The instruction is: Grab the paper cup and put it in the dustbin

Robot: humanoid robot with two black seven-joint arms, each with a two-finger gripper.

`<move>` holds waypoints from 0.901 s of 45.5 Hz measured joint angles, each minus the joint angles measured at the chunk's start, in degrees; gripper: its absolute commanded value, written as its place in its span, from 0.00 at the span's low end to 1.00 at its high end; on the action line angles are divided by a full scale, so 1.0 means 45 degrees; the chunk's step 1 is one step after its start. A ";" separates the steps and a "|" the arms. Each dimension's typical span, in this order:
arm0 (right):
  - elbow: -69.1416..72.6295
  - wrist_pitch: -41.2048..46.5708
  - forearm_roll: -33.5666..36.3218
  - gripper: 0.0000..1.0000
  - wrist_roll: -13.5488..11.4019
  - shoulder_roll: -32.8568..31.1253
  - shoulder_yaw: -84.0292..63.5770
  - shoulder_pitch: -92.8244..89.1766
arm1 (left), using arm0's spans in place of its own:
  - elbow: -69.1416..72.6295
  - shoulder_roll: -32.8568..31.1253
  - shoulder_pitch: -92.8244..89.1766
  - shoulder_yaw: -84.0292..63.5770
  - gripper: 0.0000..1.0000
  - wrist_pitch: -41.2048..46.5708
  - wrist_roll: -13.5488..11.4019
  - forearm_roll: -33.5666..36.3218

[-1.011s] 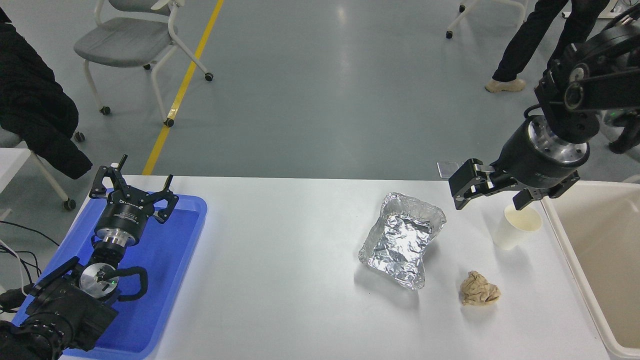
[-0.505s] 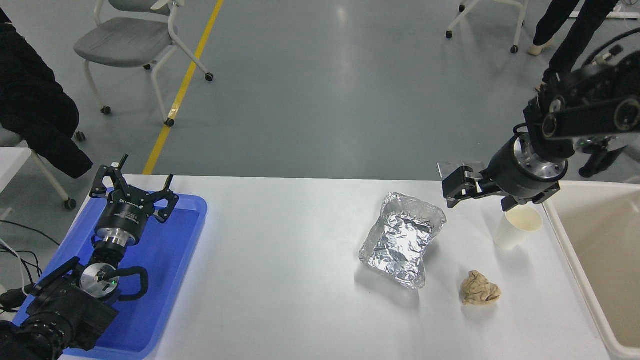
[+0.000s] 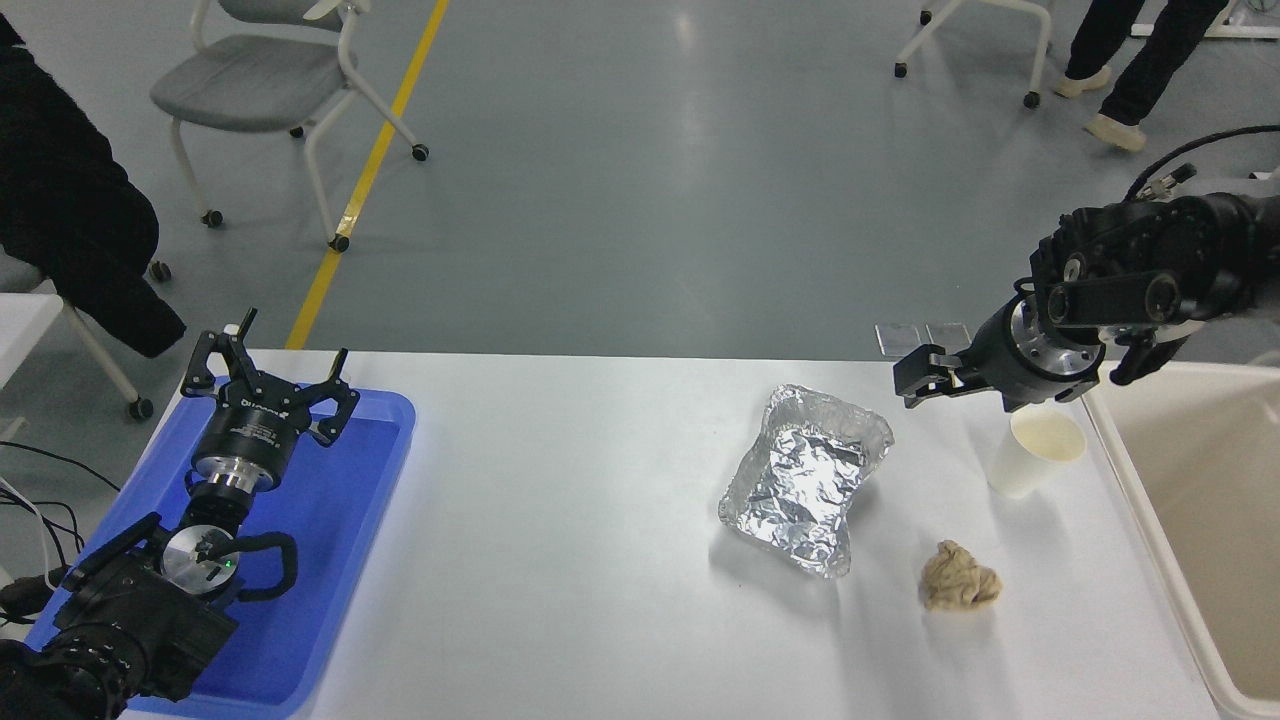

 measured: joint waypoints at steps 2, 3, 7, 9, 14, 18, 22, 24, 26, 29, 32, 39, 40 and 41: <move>-0.0563 -0.0069 -0.0256 1.00 -0.0010 -0.0107 0.0014 -0.0494 | -0.0001 0.0000 0.0000 0.0000 1.00 0.0000 -0.0001 -0.0001; -0.0794 -0.0085 -0.0354 1.00 -0.0007 -0.0158 0.0032 -0.0683 | 0.0001 0.0000 -0.0001 0.0000 1.00 0.0000 0.0000 0.0000; -0.1854 -0.0163 -0.0831 1.00 -0.0017 -0.0389 0.0134 -0.1522 | 0.0000 0.0000 -0.0001 0.0000 1.00 0.0000 0.0000 0.0000; -0.2412 -0.0196 -0.1056 1.00 -0.0019 -0.0495 0.0233 -0.1932 | -0.0005 -0.0001 -0.0001 0.0000 1.00 0.0000 0.0000 -0.0001; -0.3688 -0.0254 -0.1458 1.00 -0.0028 -0.0691 0.0642 -0.2911 | -0.0007 -0.0001 0.0000 0.0000 1.00 0.0000 0.0000 0.0001; -0.4445 -0.0270 -0.1720 1.00 -0.0031 -0.0786 0.0941 -0.3519 | -0.0007 0.0003 0.0000 0.0000 1.00 0.0000 0.0000 0.0001; -0.5014 -0.0282 -0.1949 1.00 -0.0030 -0.0910 0.1223 -0.4034 | -0.0002 0.0012 -0.0001 0.0000 1.00 0.0000 0.0000 0.0000; -0.5243 -0.0291 -0.2044 1.00 -0.0029 -0.0968 0.1380 -0.4267 | -0.0001 0.0013 0.0000 0.0000 1.00 0.0000 0.0000 0.0000; -0.5409 -0.0300 -0.2112 1.00 -0.0029 -0.1017 0.1489 -0.4480 | -0.0001 0.0014 -0.0001 0.0000 1.00 0.0000 0.0000 0.0000; -0.5619 -0.0323 -0.2196 1.00 -0.0022 -0.1080 0.1646 -0.4761 | 0.0001 0.0014 0.0000 0.0000 1.00 0.0000 0.0000 0.0000; -0.5774 -0.0351 -0.2257 1.00 -0.0015 -0.1134 0.1798 -0.5014 | 0.0004 0.0014 0.0000 0.0000 1.00 0.0000 0.0000 0.0000; -0.6003 -0.0466 -0.2361 1.00 -0.0010 -0.1270 0.2169 -0.5473 | 0.0005 0.0014 0.0000 0.0000 1.00 0.0000 0.0000 0.0000; -0.6028 -0.0489 -0.2381 1.00 -0.0010 -0.1287 0.2235 -0.5541 | 0.0006 0.0014 0.0000 0.0000 1.00 0.0000 0.0000 0.0000; -0.6044 -0.0504 -0.2394 1.00 -0.0010 -0.1297 0.2280 -0.5585 | 0.0006 0.0015 0.0000 -0.0001 1.00 0.0000 0.0000 0.0000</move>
